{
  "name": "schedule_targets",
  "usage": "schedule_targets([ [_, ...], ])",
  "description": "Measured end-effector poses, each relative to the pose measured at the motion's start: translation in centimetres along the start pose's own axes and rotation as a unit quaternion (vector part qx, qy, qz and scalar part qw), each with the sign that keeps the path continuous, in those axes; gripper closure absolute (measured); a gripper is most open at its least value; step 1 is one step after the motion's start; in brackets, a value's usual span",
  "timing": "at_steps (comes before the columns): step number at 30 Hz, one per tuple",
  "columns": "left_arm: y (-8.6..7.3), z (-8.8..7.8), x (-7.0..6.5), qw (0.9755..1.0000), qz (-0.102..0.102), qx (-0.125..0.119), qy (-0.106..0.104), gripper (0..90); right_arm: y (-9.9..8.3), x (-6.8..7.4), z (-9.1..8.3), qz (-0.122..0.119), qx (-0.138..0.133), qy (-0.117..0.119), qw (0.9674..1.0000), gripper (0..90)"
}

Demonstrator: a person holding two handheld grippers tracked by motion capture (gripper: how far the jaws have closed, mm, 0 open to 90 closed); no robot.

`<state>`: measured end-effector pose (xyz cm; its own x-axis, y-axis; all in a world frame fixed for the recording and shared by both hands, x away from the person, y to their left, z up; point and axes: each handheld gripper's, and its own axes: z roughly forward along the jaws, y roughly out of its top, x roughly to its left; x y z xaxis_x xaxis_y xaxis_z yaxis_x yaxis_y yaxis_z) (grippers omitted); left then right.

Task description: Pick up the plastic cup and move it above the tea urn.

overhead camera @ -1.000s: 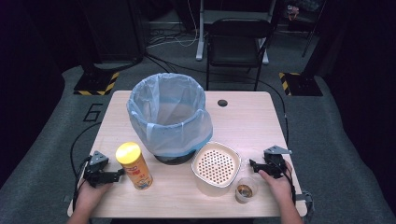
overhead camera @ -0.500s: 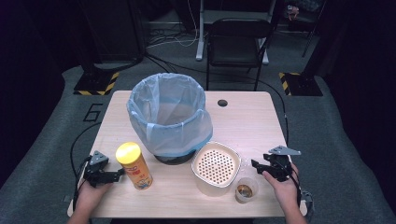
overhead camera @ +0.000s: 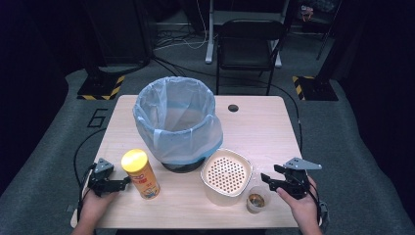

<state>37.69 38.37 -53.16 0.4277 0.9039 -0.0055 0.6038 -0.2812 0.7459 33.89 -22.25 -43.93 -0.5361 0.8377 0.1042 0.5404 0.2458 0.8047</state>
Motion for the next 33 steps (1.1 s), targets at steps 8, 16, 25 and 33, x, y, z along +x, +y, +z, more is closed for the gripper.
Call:
schedule_targets([
  [8, 0.0, 0.0, 0.0, 1.0000, 0.000, 0.000, 0.000, 11.3, -0.1, 2.5, -1.3, -0.035, 0.001, 0.026, 0.9990, 27.0],
  [16, 0.0, 0.0, 0.0, 1.0000, -0.001, 0.000, 0.001, 11.3, -1.3, 3.7, -0.9, -0.037, 0.009, 0.043, 0.9983, 24.8],
  [25, 0.0, 0.0, 0.0, 1.0000, 0.000, 0.001, 0.000, 11.2, -1.4, 5.6, -1.2, -0.064, 0.011, 0.039, 0.9971, 20.0],
  [33, 0.0, 0.0, 0.0, 1.0000, 0.000, 0.000, 0.000, 11.2, -2.4, 6.4, -0.4, -0.076, 0.029, 0.018, 0.9966, 16.6],
])
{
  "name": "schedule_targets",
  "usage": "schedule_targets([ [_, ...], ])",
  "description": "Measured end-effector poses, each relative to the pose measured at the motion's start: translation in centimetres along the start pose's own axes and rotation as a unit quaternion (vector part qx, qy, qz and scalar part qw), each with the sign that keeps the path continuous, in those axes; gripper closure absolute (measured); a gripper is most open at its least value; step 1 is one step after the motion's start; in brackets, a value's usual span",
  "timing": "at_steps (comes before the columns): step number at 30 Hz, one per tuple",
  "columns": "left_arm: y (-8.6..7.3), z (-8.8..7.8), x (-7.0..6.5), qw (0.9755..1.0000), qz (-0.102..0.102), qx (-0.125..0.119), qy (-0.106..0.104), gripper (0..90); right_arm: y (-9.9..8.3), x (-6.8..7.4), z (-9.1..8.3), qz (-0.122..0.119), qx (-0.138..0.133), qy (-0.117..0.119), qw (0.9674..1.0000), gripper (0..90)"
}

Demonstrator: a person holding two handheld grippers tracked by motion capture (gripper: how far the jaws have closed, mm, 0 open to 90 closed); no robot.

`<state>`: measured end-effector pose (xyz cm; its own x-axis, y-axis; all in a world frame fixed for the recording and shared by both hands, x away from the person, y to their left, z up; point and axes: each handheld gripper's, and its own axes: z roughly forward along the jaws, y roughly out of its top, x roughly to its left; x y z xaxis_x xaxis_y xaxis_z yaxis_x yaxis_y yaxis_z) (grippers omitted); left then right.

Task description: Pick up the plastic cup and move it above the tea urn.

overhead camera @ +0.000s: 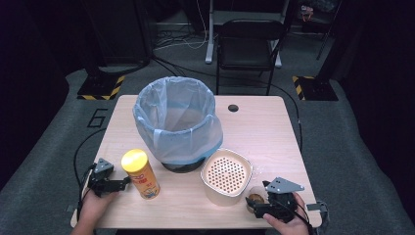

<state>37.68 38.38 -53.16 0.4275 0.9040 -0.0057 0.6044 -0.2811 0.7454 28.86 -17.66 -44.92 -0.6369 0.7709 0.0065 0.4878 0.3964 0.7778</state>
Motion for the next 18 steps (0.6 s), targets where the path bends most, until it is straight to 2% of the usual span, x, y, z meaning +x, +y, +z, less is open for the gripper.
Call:
schedule_targets([
  [3, 0.0, 0.0, 0.0, 1.0000, -0.001, 0.000, -0.002, 11.2, -0.6, -0.1, 0.4, 0.006, 0.004, -0.001, 1.0000, 16.9],
  [11, 0.0, 0.0, 0.0, 1.0000, 0.001, 0.000, -0.002, 11.2, -1.9, 0.1, 1.8, -0.004, 0.025, -0.004, 0.9997, 19.3],
  [16, 0.0, 0.0, 0.0, 1.0000, 0.001, 0.000, -0.002, 11.2, -2.2, 0.0, 2.2, 0.008, 0.022, 0.001, 0.9997, 23.0],
  [18, 0.0, 0.0, 0.0, 1.0000, 0.001, 0.000, -0.002, 11.2, -2.3, 0.1, 2.3, 0.004, 0.028, 0.001, 0.9996, 23.4],
])
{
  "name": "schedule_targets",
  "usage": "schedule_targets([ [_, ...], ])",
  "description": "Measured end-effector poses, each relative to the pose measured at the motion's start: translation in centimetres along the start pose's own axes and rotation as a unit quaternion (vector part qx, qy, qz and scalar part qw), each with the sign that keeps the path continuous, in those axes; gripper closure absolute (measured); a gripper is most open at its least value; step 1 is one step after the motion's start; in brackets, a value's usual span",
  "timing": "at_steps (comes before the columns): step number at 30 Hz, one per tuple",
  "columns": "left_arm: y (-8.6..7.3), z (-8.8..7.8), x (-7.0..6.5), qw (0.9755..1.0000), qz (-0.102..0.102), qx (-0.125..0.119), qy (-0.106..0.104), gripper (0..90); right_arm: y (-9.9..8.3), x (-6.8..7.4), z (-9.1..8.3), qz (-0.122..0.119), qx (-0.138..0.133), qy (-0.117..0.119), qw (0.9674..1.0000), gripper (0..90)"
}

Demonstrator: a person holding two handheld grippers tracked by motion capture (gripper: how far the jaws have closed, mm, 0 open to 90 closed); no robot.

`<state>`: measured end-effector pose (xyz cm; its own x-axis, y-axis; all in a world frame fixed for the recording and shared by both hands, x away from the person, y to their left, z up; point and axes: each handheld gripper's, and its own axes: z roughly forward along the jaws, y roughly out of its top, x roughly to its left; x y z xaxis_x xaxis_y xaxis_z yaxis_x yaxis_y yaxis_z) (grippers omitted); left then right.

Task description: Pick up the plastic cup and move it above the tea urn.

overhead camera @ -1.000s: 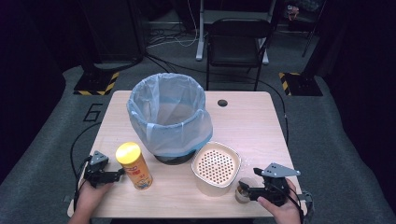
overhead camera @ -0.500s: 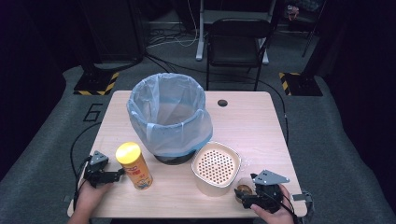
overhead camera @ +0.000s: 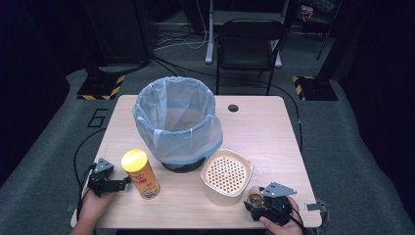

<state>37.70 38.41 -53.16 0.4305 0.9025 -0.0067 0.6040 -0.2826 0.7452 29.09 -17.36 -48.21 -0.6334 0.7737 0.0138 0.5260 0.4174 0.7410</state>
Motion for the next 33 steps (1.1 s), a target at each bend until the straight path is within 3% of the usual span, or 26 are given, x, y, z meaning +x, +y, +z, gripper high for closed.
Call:
schedule_targets([
  [8, 0.01, 0.01, 0.01, 1.0000, 0.000, 0.000, 0.000, 11.1, 0.00, -0.11, -0.15, 0.001, -0.008, 0.010, 0.9999, 26.6],
  [14, 0.01, 0.02, 0.01, 1.0000, 0.000, 0.000, 0.000, 11.1, 0.00, -0.07, -0.17, -0.017, -0.014, -0.006, 0.9997, 28.7],
  [33, 0.02, 0.03, 0.02, 1.0000, 0.000, 0.000, -0.001, 11.2, 0.21, -0.75, -0.75, -0.024, -0.021, -0.021, 0.9993, 30.4],
])
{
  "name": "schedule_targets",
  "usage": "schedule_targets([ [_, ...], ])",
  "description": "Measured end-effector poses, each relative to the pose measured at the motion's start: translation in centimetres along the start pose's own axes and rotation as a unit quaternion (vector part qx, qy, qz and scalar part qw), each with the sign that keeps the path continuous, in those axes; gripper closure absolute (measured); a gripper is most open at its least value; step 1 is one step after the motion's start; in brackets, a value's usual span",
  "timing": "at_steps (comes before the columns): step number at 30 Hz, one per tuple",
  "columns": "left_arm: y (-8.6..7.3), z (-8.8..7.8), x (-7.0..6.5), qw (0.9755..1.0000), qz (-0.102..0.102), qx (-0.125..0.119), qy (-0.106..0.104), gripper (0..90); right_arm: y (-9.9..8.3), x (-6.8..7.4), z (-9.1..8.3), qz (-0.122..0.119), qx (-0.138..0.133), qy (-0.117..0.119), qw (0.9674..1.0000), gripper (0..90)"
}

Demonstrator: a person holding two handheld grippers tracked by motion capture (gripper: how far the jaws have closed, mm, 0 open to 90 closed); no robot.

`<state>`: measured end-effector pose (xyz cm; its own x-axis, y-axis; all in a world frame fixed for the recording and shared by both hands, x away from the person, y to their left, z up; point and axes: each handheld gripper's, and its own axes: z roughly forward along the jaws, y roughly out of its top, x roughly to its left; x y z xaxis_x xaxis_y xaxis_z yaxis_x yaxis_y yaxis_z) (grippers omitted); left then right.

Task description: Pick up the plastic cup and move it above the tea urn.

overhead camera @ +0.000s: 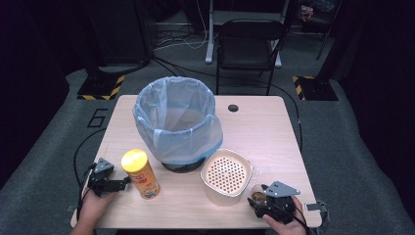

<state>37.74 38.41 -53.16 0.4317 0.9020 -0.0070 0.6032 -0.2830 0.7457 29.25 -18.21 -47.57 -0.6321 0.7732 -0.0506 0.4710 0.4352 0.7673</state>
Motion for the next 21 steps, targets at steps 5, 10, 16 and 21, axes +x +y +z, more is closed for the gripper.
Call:
schedule_targets([
  [5, 0.0, 0.0, 0.0, 1.0000, 0.000, 0.000, 0.000, 11.2, -0.1, -0.3, -0.1, 0.009, -0.001, 0.002, 1.0000, 31.4],
  [10, 0.0, 0.0, 0.0, 1.0000, 0.000, 0.000, 0.000, 11.2, -0.1, -0.6, -0.1, 0.010, 0.002, 0.003, 0.9999, 32.9],
  [16, 0.0, 0.0, 0.0, 1.0000, 0.000, 0.000, 0.000, 11.2, 0.1, -0.8, -0.2, 0.003, 0.003, 0.002, 1.0000, 33.4],
  [21, 0.0, 0.0, 0.0, 1.0000, 0.000, 0.000, 0.000, 11.2, 0.1, -1.2, -0.4, 0.002, 0.004, -0.006, 1.0000, 33.3],
])
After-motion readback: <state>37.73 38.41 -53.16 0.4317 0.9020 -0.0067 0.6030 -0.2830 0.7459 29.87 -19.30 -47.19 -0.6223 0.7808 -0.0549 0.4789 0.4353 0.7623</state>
